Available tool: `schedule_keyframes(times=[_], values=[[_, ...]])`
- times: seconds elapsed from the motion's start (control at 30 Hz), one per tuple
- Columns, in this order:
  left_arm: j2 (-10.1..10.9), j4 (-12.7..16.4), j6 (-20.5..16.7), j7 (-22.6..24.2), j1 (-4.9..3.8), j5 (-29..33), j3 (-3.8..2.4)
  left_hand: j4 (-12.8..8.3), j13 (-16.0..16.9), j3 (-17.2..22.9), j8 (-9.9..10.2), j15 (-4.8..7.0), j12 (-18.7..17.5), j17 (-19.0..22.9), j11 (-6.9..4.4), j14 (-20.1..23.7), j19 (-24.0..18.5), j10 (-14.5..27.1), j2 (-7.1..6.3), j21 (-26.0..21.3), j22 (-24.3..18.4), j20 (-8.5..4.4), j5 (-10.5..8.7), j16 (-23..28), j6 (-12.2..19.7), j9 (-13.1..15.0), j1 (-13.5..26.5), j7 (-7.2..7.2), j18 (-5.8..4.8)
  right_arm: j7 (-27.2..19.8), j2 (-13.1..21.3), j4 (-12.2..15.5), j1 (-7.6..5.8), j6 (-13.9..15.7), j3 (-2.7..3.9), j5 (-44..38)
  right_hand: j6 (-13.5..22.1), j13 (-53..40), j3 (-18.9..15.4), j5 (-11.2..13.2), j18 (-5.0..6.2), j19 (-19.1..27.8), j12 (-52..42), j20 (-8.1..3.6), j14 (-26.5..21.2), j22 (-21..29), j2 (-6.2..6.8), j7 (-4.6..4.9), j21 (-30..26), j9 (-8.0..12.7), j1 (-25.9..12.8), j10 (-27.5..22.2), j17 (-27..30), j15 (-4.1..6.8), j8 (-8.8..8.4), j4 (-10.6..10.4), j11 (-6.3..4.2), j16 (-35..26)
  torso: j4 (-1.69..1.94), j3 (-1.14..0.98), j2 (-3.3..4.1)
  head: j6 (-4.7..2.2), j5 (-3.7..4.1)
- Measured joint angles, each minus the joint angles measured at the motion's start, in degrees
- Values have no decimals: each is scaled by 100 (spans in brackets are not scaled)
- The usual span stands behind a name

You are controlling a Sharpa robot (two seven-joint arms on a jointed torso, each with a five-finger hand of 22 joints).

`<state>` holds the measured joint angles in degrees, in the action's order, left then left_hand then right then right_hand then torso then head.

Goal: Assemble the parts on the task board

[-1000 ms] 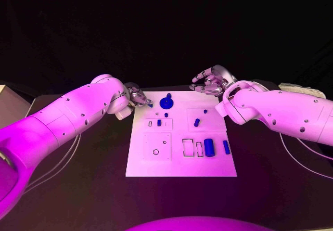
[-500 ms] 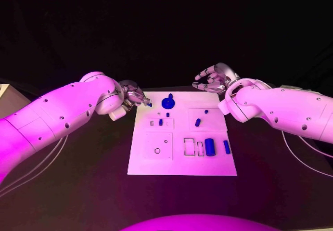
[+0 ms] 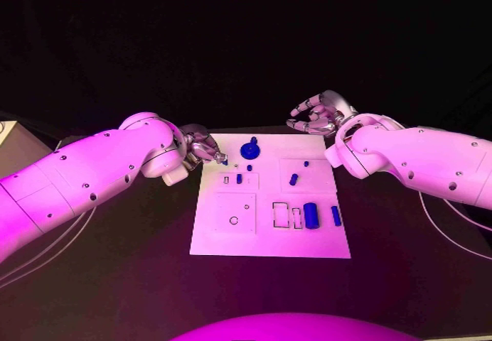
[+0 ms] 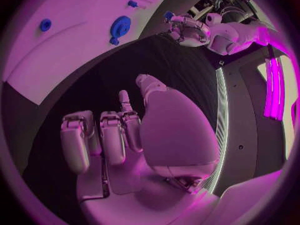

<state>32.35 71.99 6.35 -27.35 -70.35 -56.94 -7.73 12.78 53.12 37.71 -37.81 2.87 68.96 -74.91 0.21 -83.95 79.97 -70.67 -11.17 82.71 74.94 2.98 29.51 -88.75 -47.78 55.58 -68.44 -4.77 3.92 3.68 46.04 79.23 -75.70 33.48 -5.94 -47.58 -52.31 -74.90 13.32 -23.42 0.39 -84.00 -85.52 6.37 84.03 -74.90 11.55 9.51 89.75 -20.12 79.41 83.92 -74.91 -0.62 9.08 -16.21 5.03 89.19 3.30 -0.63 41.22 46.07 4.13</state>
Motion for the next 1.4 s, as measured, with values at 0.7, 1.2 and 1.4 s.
schedule_keyframes(times=[0.7,1.2,1.4], values=[[-60,17,-42,-46,160,-240,246,0,4,0,1,0,0,0,-20,0,20,-20,-35,0,-1,20,2,0,-32,-3,35,28,0,0,-3,9,6,-1,-1,-11,0,-5,0,0,0,0,0,0,0,-4,0,0,0,1,0,0,0,0,0,0,0,0,-10,-8,18,51,-13],[-107,-79,47,-56,172,-286,260,-16,-1,-15,3,-1,-1,0,-19,0,20,-19,-41,0,-2,20,23,0,-50,-12,41,29,0,0,-1,14,6,-2,-1,-17,0,-4,47,-23,0,0,1,0,0,-3,0,0,0,-5,0,0,0,0,0,1,0,0,-10,-8,22,88,-3],[-163,-136,88,-58,172,-332,264,-16,-10,-15,9,-1,-1,0,-19,0,20,-19,-39,0,-3,20,22,0,-50,-12,39,28,0,0,-2,16,6,-2,-1,-19,0,-3,47,-23,-1,0,1,0,0,-2,0,0,0,-4,0,0,0,0,0,1,0,0,-11,-8,21,101,-2]])
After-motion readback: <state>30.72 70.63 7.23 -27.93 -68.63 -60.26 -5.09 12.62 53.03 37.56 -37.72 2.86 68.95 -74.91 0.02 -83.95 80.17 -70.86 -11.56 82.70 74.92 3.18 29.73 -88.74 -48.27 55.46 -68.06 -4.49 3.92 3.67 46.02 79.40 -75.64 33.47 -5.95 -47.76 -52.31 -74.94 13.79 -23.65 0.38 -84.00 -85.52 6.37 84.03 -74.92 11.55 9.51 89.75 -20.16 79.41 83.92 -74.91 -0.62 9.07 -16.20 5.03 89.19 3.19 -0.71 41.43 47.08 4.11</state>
